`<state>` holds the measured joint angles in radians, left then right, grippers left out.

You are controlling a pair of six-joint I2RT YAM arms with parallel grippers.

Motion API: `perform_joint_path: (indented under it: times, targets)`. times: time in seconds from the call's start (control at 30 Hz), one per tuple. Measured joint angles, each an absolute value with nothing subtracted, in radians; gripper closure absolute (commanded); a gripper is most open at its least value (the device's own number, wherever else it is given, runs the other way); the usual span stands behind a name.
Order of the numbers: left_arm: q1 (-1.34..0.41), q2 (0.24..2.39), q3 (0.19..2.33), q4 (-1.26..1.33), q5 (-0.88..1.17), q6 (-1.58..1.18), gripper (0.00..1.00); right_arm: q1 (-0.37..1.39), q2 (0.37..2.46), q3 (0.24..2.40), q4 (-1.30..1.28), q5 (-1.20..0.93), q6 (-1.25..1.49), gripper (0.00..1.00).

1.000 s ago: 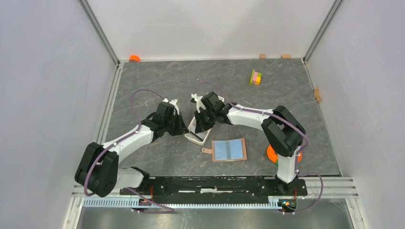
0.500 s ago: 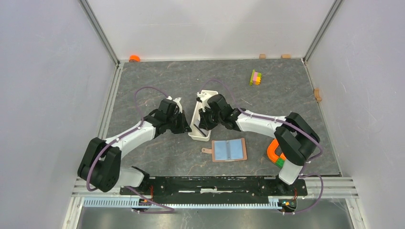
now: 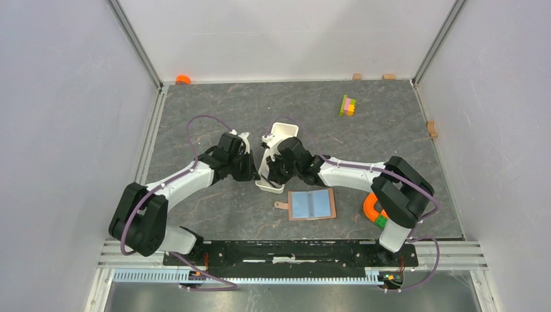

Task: Put the credit cards into the card holder
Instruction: Pick up the credit card from the storage box.

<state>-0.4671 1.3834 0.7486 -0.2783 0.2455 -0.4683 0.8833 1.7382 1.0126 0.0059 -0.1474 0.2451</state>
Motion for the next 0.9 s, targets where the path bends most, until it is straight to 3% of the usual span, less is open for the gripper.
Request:
perform_joint_path:
  times: [0.2, 0.3, 0.43, 0.57, 0.9]
  targets:
    - [-0.467, 1.397, 0.757, -0.275, 0.257, -0.45, 0.8, 0.91, 1.742, 1.007, 0.012, -0.081, 0.25, 1.0]
    - [-0.466, 1.393, 0.756, -0.271, 0.252, -0.45, 0.61, 0.927, 1.75, 1.008, 0.019, -0.041, 0.253, 1.0]
    - [-0.46, 1.333, 0.752, -0.253, 0.216, -0.447, 0.53, 0.941, 1.755, 1.008, 0.022, -0.009, 0.263, 1.0]
    - [-0.459, 1.234, 0.733, -0.253, 0.186, -0.448, 0.51, 0.947, 1.768, 1.009, 0.03, 0.012, 0.268, 1.0]
    - [-0.459, 1.158, 0.6, -0.23, 0.178, -0.502, 0.63, 0.981, 1.793, 1.039, 0.015, 0.074, 0.259, 1.0]
